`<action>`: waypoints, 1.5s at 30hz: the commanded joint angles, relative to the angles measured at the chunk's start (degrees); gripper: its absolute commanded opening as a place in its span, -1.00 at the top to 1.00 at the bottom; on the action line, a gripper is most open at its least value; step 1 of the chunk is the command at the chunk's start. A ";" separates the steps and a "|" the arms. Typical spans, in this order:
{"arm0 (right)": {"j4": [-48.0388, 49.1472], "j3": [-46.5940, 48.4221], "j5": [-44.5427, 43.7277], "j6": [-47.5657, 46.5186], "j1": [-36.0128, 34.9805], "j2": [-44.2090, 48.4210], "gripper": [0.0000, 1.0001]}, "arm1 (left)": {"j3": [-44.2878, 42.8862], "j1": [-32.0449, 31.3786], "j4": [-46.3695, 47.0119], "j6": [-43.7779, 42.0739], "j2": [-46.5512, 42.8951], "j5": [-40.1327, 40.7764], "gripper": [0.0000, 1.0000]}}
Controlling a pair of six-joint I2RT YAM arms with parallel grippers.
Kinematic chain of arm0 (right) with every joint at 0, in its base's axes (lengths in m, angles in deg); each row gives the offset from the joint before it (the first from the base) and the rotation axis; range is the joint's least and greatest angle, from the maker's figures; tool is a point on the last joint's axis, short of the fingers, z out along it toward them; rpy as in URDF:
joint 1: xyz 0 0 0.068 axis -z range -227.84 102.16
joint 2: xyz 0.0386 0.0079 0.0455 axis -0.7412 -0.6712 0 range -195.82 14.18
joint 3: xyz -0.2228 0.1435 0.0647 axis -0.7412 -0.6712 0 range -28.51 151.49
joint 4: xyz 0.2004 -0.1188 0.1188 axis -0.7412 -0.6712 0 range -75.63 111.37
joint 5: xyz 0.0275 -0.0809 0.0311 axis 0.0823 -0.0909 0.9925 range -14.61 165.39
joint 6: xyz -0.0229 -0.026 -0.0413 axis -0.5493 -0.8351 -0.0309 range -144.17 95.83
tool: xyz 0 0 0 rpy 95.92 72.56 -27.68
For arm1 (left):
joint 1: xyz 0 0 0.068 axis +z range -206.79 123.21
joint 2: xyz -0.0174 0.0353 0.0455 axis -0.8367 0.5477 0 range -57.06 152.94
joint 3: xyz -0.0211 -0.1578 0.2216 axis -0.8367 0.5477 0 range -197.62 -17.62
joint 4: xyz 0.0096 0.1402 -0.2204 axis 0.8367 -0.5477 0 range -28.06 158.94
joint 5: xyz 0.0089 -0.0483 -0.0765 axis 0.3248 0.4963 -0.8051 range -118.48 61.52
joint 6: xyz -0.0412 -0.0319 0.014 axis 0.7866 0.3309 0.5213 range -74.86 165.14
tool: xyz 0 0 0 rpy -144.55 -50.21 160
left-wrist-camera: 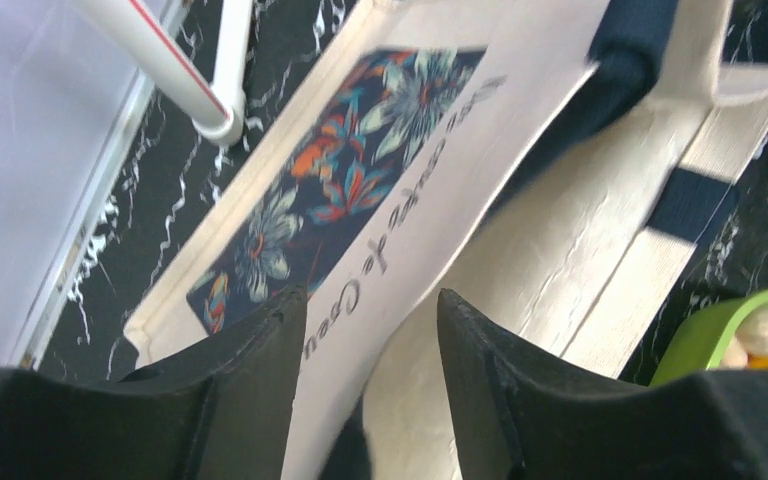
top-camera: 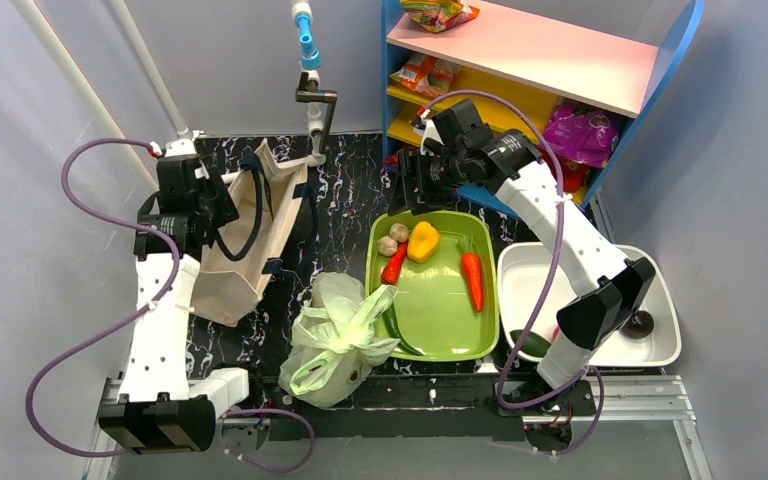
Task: Place the food into the grocery bag and tie it
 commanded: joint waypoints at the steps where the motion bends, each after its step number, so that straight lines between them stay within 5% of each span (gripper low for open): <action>1: -0.02 2.46 0.56 0.85 0.16 0.16 -0.34 | 2.84 -0.50 -7.84 1.35 -3.28 -1.80 0.03; 5: 0.11 3.07 -0.47 0.54 0.82 0.00 -0.33 | 6.05 -0.51 -9.97 1.99 -6.56 -2.85 0.07; 6: 0.15 3.91 -0.70 0.59 1.38 -0.28 -0.33 | 7.14 -0.53 -9.70 1.97 -7.26 -3.59 0.21; 8: -1.31 7.28 -1.38 1.39 3.20 -1.81 -0.32 | 8.26 -0.53 -9.42 2.58 -8.38 -4.58 0.87; 9: -2.52 9.65 -2.16 1.65 4.17 -2.99 -0.32 | 8.12 -0.51 -9.42 3.47 -8.57 -5.14 1.00; 14: -6.99 18.40 -12.83 2.48 8.67 -7.03 -0.38 | 2.66 -0.50 -12.11 12.00 -7.40 -4.12 1.00; 16: -5.91 17.87 -16.08 3.35 10.44 -6.32 -0.54 | -0.17 -0.50 -15.35 17.95 -6.31 -0.64 1.00; 24: 1.32 12.32 -22.34 5.82 17.49 -0.56 -0.64 | -6.18 -0.52 -21.73 32.96 -6.02 -1.61 1.00; 30: 5.80 19.00 -18.55 3.44 19.06 -2.83 -0.69 | -7.08 -0.42 -10.83 37.38 -6.08 -18.13 1.00; 34: 13.27 20.89 -12.26 -0.67 19.02 -3.69 -0.71 | -5.86 -0.42 -2.22 32.54 -5.15 -29.54 1.00; 38: 23.89 18.66 -8.62 -5.97 19.18 -3.02 -0.72 | -2.90 -0.42 -2.23 27.47 -6.88 -29.63 1.00; 45: 45.86 18.66 -5.64 -7.28 20.82 -7.30 -0.74 | 0.91 -0.50 -15.00 15.58 -10.42 -15.35 1.00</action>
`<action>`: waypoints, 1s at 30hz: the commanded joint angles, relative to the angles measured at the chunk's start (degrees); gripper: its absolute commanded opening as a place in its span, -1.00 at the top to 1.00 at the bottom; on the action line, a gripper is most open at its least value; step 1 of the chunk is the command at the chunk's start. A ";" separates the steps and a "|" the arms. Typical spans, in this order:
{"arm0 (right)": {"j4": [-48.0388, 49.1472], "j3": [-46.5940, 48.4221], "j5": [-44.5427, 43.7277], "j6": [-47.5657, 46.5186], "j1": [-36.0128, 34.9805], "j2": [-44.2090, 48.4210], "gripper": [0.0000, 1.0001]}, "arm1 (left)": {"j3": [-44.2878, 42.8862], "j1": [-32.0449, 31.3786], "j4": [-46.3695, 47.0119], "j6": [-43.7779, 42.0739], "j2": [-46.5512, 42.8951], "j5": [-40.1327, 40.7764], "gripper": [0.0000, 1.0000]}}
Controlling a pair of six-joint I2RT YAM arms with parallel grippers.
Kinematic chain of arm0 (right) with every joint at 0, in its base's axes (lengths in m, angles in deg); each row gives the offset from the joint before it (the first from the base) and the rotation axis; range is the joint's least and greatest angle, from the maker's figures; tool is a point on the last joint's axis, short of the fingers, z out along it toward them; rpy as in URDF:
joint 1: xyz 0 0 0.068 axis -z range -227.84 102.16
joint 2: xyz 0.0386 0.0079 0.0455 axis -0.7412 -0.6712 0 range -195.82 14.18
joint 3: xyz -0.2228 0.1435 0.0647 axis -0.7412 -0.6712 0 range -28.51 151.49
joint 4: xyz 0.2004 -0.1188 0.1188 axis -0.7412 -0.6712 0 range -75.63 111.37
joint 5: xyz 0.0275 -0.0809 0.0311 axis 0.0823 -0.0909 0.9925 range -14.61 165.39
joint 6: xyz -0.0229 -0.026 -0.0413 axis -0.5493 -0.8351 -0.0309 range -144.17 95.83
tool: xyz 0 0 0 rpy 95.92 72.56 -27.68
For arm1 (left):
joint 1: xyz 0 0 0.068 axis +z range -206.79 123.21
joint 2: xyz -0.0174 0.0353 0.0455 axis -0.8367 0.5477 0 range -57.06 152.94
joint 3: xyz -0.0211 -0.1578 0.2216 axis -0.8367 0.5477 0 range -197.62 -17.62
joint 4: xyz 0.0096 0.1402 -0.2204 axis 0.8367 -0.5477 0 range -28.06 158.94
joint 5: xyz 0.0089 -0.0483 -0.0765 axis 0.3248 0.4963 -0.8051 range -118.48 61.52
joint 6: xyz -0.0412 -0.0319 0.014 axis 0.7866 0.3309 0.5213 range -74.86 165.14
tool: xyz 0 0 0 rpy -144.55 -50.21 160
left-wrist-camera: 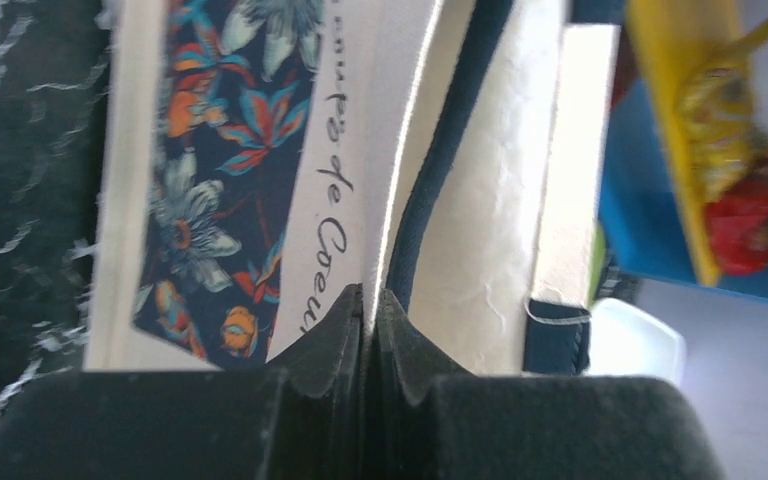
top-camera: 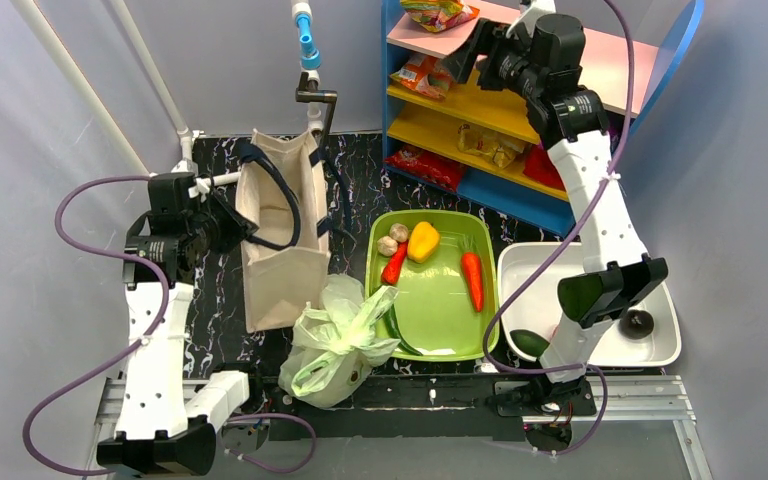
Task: Place the food into the grocery bag and tie it
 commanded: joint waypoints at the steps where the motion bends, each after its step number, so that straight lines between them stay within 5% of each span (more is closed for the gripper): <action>1: 18.97 4.58 2.76 -2.82 1.31 -4.78 -0.74 | 2.79 -0.05 -7.13 -8.58 -4.79 11.92 1.00; 6: 22.17 15.22 0.61 -2.39 2.62 -13.53 -0.80 | 7.92 -0.03 -8.00 -10.76 -8.33 15.03 1.00; 18: 37.58 18.41 -3.16 3.98 4.60 -22.29 -0.82 | 9.59 -0.02 -7.92 -10.09 -7.69 12.45 1.00; 30: 41.40 19.29 -1.91 8.10 4.65 -25.98 -0.70 | 8.06 -0.19 -7.46 -9.45 -4.54 10.29 1.00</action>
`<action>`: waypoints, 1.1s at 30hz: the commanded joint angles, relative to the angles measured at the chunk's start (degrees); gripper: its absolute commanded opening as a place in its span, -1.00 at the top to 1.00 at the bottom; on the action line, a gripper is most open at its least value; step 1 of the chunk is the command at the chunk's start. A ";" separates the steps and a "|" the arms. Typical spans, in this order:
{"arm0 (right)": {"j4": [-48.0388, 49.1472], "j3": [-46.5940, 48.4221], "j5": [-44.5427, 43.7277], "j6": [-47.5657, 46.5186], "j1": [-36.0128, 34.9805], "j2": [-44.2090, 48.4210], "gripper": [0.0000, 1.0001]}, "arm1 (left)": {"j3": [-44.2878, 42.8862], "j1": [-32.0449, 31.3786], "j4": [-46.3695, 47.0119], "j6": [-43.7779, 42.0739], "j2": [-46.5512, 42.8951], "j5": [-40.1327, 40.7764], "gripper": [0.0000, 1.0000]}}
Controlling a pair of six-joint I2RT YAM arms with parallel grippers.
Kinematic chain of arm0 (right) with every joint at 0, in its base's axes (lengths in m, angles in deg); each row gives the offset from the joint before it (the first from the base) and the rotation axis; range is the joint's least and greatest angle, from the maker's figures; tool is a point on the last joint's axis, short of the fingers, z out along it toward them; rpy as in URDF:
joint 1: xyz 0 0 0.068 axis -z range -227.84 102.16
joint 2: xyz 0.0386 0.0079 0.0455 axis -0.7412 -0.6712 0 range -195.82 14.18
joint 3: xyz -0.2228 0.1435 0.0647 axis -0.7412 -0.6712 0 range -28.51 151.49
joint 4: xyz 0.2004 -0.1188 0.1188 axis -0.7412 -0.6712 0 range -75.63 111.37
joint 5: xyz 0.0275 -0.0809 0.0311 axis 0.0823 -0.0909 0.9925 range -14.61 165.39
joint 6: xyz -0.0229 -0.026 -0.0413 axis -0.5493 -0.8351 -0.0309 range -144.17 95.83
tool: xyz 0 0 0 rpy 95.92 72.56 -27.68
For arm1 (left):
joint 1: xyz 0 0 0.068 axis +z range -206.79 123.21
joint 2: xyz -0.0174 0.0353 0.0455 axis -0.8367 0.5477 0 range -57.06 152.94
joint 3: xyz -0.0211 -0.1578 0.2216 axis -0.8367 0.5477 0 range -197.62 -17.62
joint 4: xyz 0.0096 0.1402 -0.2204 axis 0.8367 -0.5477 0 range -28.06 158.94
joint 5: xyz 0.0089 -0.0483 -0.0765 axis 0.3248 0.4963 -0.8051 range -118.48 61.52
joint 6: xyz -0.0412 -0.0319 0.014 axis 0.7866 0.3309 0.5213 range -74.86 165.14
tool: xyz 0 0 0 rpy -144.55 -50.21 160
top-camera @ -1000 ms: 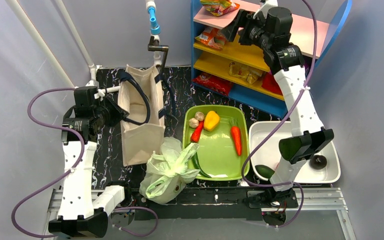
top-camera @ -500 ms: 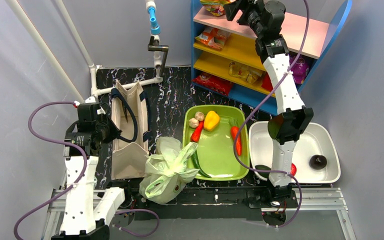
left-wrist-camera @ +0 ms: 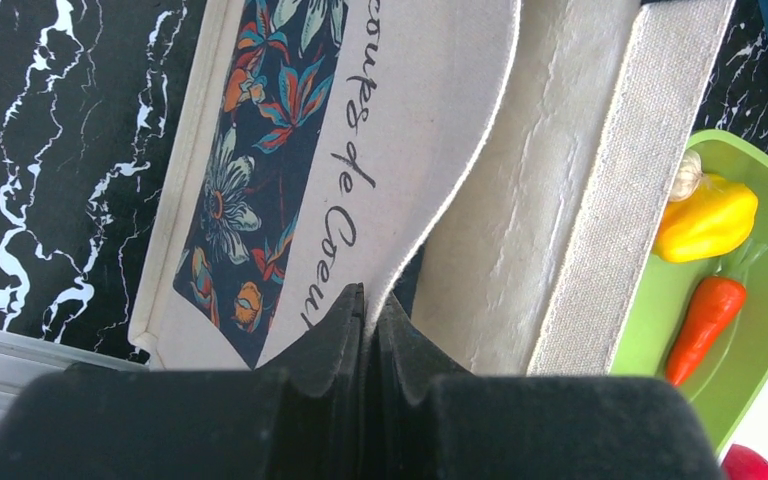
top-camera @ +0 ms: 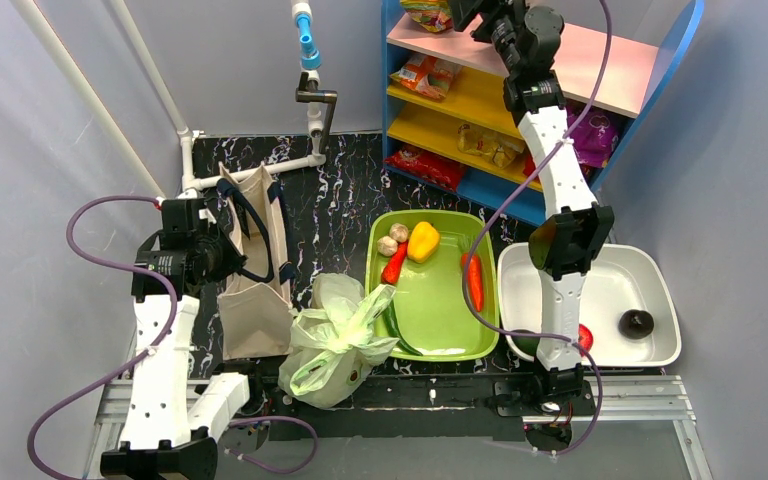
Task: Place the food into the grocery bag and tie it
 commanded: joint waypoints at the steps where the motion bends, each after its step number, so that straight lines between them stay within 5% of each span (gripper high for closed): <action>1: 5.27 2.53 0.42 1.70 0.00 -0.82 -0.68 | -1.47 -0.21 -0.65 0.22 0.82 -1.73 1.00; 4: 5.10 2.39 -0.31 1.76 0.01 -1.43 -0.55 | -2.07 -0.30 -0.58 0.82 1.73 -3.10 1.00; 8: 5.35 2.86 -0.29 3.38 0.01 -2.45 0.13 | -2.21 -0.38 -0.58 1.47 1.92 -4.36 1.00; 12: 4.88 1.51 0.57 3.77 -0.01 -1.42 0.50 | -1.51 -0.42 -0.73 1.83 1.46 -4.43 1.00; 15: 4.18 -0.48 0.74 3.09 0.01 0.70 0.97 | -1.98 -0.38 -0.80 1.94 1.77 -4.55 1.00; 33: -3.28 -11.71 7.27 4.02 -3.11 21.14 0.97 | -4.65 -5.32 1.53 0.91 2.85 -4.05 1.00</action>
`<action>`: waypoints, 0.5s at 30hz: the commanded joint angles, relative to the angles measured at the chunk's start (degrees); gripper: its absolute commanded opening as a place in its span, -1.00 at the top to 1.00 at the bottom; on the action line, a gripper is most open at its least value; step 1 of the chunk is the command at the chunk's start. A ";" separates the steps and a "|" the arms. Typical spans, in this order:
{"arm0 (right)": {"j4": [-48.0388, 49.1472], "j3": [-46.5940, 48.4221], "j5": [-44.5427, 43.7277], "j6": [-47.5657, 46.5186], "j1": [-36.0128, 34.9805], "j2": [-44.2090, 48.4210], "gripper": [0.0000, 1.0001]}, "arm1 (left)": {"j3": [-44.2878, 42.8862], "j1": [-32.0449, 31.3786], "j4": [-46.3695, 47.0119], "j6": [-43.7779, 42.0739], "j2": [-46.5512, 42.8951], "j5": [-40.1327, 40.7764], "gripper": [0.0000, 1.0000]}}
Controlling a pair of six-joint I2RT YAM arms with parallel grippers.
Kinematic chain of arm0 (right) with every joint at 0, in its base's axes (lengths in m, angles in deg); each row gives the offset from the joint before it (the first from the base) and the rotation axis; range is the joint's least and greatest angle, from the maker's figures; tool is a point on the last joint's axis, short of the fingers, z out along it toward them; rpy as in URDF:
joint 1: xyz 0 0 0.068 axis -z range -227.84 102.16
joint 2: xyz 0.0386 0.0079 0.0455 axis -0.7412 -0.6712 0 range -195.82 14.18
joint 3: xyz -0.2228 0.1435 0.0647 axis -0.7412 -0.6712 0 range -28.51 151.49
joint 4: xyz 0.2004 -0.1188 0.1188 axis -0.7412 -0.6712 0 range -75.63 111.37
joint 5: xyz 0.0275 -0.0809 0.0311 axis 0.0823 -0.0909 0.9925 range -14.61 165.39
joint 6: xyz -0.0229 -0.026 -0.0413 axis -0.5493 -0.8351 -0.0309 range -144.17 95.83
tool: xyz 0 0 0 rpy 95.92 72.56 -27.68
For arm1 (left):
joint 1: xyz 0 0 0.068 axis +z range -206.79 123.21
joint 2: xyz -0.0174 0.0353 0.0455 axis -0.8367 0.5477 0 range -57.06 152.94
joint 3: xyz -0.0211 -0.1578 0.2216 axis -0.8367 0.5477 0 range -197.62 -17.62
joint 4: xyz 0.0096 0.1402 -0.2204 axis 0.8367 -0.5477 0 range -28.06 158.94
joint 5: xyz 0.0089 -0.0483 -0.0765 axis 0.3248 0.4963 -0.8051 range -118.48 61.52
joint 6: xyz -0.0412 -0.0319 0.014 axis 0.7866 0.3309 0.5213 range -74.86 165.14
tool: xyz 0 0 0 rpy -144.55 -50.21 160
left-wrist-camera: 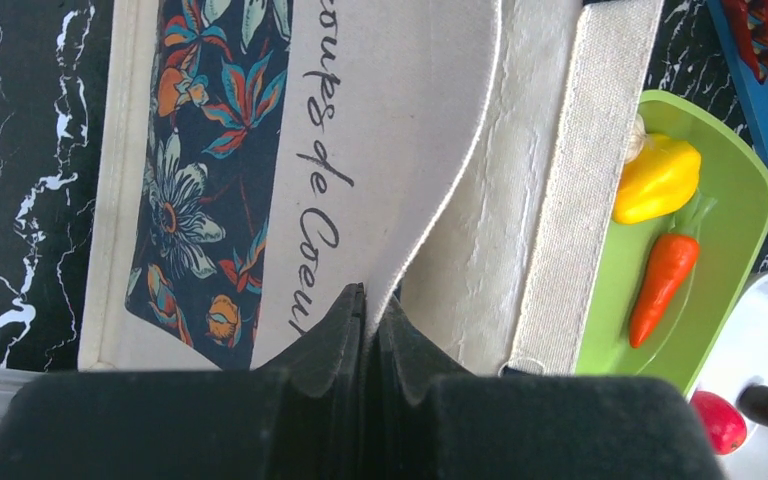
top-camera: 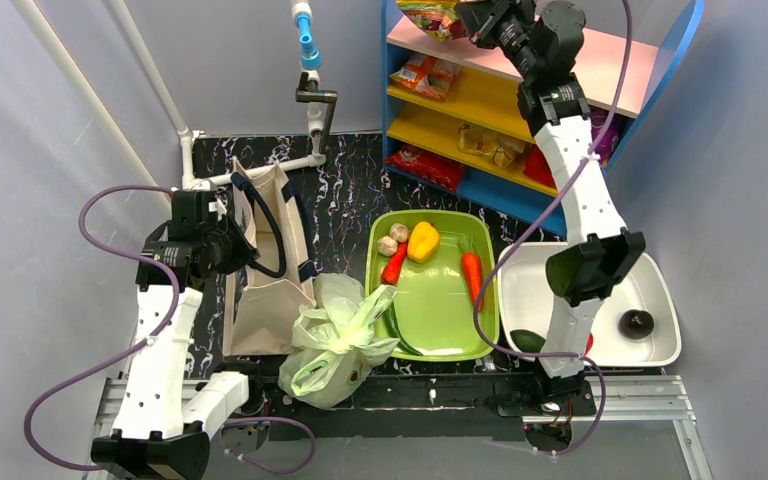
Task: Place the food into the grocery bag and tie it
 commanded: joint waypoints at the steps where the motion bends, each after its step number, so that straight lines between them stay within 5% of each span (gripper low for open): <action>1: 1.66 -1.98 2.18 -0.11 -1.49 8.95 0.97 | -3.87 -1.91 0.14 -1.90 0.51 -0.18 1.00; 15: 2.64 -25.28 8.80 0.14 -14.56 24.70 0.97 | -8.16 -9.72 -0.81 -7.30 1.72 5.20 1.00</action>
